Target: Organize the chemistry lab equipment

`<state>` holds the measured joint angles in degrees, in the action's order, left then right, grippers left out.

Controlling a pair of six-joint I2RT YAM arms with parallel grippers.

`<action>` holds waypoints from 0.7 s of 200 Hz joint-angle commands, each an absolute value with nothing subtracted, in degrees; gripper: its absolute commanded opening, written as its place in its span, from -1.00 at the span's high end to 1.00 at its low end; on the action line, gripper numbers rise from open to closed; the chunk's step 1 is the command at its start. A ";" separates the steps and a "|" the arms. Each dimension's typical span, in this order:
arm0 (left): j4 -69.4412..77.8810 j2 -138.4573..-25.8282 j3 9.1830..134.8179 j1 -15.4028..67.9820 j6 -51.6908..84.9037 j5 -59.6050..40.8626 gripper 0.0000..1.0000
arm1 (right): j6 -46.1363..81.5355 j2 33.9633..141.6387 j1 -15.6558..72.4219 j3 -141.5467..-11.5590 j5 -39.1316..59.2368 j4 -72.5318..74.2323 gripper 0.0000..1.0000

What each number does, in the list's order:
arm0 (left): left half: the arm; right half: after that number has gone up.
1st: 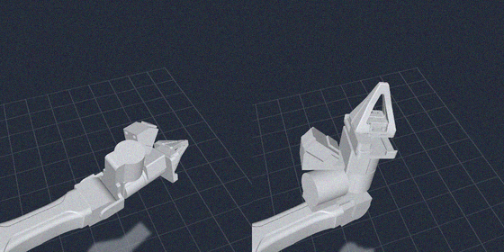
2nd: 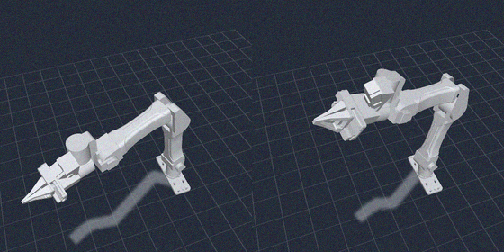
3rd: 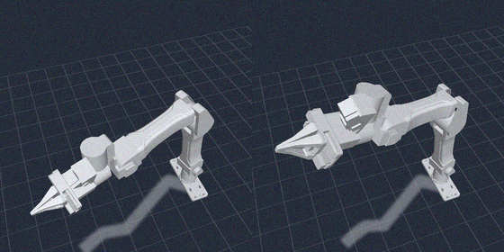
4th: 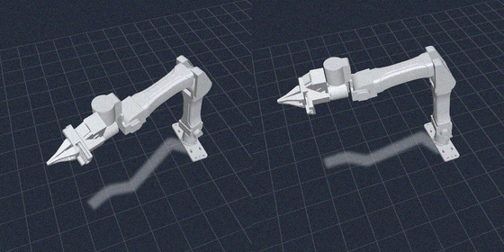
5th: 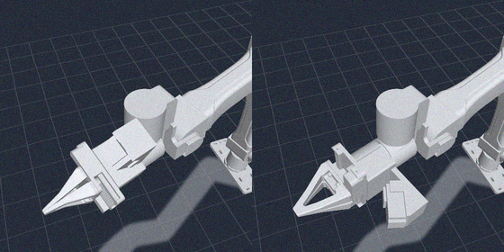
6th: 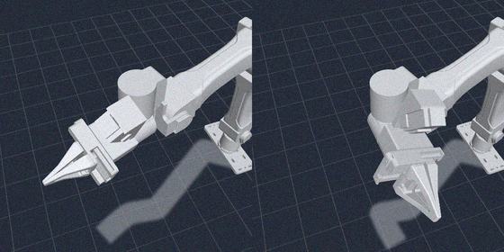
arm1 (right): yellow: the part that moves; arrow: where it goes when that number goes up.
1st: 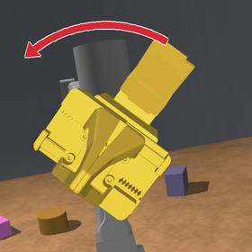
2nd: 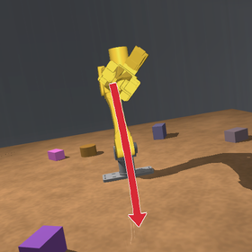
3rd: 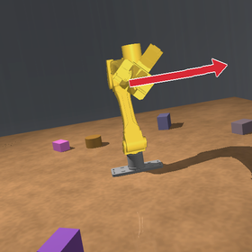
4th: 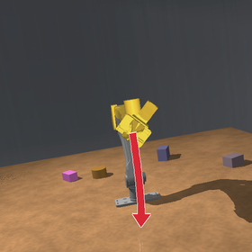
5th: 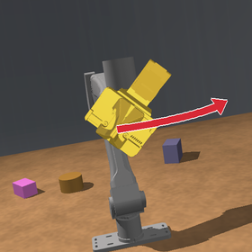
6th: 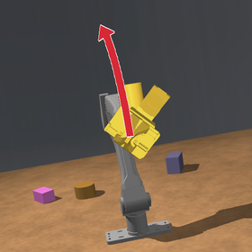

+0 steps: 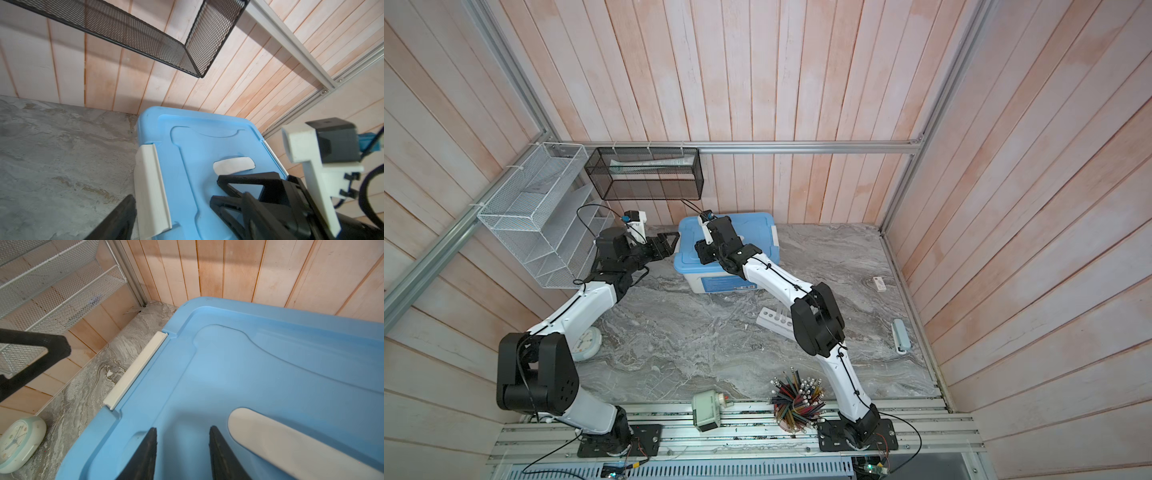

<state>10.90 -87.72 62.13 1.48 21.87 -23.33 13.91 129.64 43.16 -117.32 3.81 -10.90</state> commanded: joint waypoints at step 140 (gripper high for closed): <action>38.48 -69.43 30.67 -3.43 19.42 8.85 -1.00 | 11.52 100.72 35.59 -94.54 -3.84 -5.49 -0.36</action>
